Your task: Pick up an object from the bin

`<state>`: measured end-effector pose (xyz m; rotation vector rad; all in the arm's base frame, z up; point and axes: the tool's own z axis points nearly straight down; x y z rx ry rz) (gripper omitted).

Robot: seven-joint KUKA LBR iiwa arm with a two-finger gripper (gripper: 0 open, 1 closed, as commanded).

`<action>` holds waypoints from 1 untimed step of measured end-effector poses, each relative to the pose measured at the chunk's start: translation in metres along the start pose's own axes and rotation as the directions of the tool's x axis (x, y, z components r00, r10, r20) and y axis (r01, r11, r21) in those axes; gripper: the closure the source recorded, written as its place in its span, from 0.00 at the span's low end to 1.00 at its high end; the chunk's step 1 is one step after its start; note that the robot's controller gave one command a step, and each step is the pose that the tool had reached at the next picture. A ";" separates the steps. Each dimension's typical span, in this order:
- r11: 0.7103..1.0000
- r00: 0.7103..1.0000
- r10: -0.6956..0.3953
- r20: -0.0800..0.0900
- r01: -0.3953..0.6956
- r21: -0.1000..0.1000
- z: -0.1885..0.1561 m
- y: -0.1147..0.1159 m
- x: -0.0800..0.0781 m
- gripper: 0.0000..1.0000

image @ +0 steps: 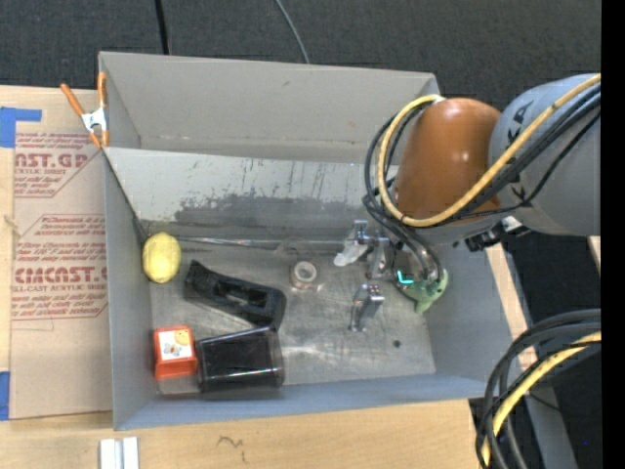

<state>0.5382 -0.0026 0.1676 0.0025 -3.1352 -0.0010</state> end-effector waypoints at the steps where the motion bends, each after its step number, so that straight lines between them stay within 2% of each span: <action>1: 1.000 1.000 0.000 0.003 0.000 0.000 -0.002 0.000 -0.001 0.00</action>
Offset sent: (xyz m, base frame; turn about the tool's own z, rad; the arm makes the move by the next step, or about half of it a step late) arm -0.0041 0.0703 -0.0432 -0.0833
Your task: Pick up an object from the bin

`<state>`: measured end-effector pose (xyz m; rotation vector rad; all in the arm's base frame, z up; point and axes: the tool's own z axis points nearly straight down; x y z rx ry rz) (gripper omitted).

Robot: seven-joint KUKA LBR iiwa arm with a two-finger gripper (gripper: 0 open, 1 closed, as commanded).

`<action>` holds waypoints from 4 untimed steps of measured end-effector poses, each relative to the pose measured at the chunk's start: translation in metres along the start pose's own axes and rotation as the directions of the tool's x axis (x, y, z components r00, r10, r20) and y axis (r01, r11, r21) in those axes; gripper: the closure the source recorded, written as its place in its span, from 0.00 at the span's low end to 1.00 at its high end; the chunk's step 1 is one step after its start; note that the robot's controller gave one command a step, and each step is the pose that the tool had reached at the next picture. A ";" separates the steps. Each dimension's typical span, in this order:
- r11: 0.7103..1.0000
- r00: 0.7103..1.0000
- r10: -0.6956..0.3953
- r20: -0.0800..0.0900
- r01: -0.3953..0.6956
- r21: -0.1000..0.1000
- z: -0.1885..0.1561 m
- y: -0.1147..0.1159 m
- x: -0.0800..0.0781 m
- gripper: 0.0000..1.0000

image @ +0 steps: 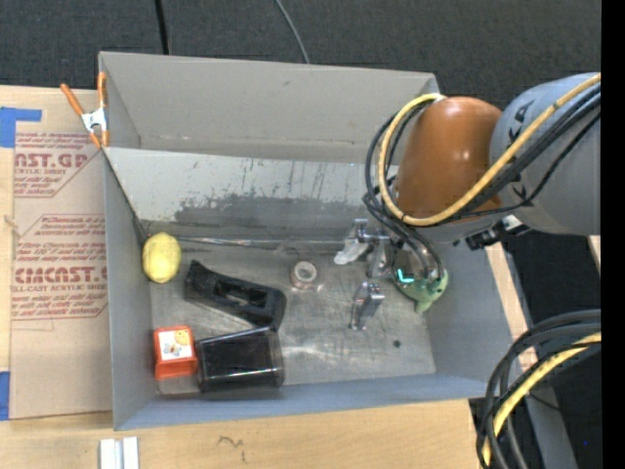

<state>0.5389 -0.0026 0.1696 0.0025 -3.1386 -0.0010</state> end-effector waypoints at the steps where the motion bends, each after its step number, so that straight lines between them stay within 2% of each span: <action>1: 0.999 0.999 -0.048 0.007 0.048 0.002 0.027 0.042 0.001 0.00; 2: 1.000 1.000 0.015 0.006 -0.015 -0.002 0.071 0.057 0.028 0.00; 3: 0.997 0.997 0.074 0.004 -0.074 0.005 0.087 0.073 0.029 0.00; 4: 0.995 0.995 0.096 0.006 -0.096 0.000 0.087 0.086 0.038 0.00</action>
Offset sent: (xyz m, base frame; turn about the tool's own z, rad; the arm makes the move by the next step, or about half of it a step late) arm -0.0482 0.0561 -0.0996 0.0930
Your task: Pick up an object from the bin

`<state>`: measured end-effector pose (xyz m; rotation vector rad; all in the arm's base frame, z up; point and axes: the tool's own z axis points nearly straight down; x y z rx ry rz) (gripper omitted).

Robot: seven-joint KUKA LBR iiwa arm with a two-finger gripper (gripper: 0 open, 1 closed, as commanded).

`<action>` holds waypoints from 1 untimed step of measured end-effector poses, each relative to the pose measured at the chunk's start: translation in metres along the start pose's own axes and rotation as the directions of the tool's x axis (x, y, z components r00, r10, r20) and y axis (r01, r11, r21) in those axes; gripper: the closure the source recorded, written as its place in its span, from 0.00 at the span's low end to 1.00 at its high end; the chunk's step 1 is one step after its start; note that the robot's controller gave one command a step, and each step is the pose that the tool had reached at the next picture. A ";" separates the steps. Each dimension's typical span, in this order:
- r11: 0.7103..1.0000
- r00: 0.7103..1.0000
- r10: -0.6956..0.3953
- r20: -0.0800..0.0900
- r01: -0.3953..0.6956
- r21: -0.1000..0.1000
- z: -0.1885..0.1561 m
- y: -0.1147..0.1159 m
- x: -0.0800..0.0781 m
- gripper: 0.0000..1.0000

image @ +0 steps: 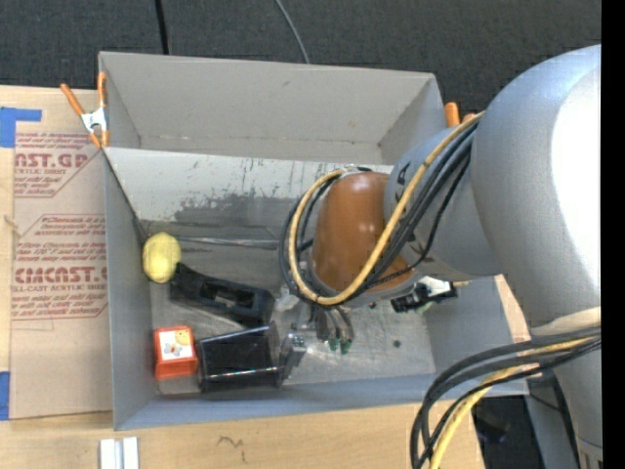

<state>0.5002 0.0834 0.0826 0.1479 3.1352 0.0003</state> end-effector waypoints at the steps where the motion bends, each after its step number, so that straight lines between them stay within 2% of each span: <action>1: 0.983 0.984 0.179 -0.005 -0.178 0.031 -0.004 0.017 0.002 0.00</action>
Offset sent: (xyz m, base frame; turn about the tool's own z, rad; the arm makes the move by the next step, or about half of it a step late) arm 0.0120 0.0375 0.0189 0.2265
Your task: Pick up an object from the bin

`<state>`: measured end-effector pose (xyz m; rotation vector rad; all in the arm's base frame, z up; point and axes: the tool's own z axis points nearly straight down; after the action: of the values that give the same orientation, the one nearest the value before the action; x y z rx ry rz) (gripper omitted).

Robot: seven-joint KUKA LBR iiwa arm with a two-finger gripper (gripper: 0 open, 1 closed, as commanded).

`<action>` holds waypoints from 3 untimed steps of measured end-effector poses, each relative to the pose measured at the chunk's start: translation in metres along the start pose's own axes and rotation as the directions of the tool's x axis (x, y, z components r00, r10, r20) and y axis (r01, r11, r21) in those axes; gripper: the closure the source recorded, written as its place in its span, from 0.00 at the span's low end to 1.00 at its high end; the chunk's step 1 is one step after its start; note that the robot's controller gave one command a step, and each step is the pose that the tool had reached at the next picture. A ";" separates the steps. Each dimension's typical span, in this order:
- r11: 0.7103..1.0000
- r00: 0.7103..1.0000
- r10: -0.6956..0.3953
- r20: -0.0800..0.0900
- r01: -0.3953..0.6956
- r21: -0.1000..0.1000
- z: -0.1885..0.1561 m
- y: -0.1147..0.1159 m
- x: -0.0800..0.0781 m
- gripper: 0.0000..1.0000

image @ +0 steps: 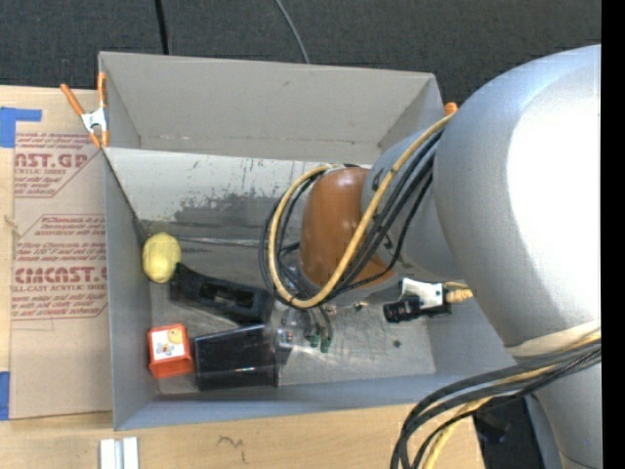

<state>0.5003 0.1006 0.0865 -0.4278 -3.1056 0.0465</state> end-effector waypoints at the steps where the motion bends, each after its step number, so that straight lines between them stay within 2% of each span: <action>1: 1.000 1.000 0.002 0.000 -0.002 -0.020 0.002 -0.001 0.001 1.00; 2: 1.000 1.000 0.002 0.000 -0.002 -0.020 0.002 -0.001 0.001 1.00; 3: 1.000 1.000 -0.015 -0.003 0.015 -0.025 -0.038 -0.001 0.004 1.00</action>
Offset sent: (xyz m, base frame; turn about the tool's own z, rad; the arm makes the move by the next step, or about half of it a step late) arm 0.0000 0.0000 0.0000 0.0000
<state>0.4965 0.1020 0.1245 -0.4051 -3.1093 0.0067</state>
